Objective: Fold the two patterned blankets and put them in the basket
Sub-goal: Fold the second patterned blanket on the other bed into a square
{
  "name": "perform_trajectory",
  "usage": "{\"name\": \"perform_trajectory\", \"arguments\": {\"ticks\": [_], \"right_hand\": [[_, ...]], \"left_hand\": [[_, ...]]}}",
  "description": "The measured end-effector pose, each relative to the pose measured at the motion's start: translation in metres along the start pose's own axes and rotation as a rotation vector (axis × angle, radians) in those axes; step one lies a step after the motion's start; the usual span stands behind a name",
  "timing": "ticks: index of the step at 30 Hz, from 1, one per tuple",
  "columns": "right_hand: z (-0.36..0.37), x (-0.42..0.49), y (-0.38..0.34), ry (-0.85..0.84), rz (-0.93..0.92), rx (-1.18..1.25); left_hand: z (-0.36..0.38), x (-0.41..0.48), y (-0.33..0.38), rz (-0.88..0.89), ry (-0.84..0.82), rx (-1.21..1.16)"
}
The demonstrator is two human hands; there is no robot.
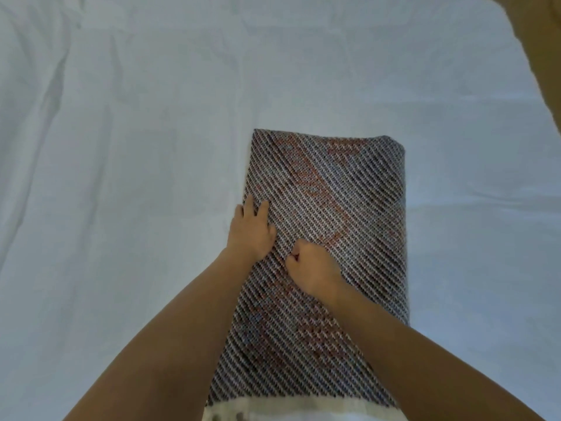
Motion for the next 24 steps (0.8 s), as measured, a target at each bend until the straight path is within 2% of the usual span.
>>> {"name": "perform_trajectory", "arguments": {"ticks": [3, 9, 11, 14, 16, 19, 21, 24], "right_hand": [[-0.018, 0.026, 0.005, 0.020, -0.015, 0.004], [-0.091, 0.102, 0.024, 0.169, -0.023, -0.049], [-0.119, 0.123, 0.030, 0.282, -0.039, -0.127], [-0.154, 0.149, 0.039, 0.416, -0.088, -0.249], [-0.164, 0.167, 0.055, 0.379, -0.040, -0.325], [-0.173, 0.189, 0.089, 0.231, 0.143, -0.418], [-0.178, 0.195, 0.103, 0.143, 0.220, -0.387], [-0.185, 0.198, 0.109, 0.064, 0.242, -0.303]], "left_hand": [[-0.015, 0.030, 0.002, 0.027, 0.058, 0.080], [-0.055, 0.112, 0.014, 0.078, 0.136, 0.111], [-0.062, 0.137, 0.019, 0.113, 0.116, 0.149], [-0.060, 0.169, 0.024, 0.163, -0.019, 0.220], [-0.054, 0.181, 0.025, 0.182, -0.129, 0.281], [-0.051, 0.188, 0.018, 0.145, -0.215, 0.395], [-0.054, 0.188, 0.016, 0.112, -0.223, 0.451], [-0.063, 0.184, 0.024, 0.148, -0.136, 0.481]]}}
Point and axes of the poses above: each hand's wrist, its own x-axis towards the middle knuckle, its own z-axis out of the palm, y = z × x, the point moved 9 cm from there along x, towards the middle knuckle, and after that the axes turned 8 degrees about z, right-handed, at the moved point
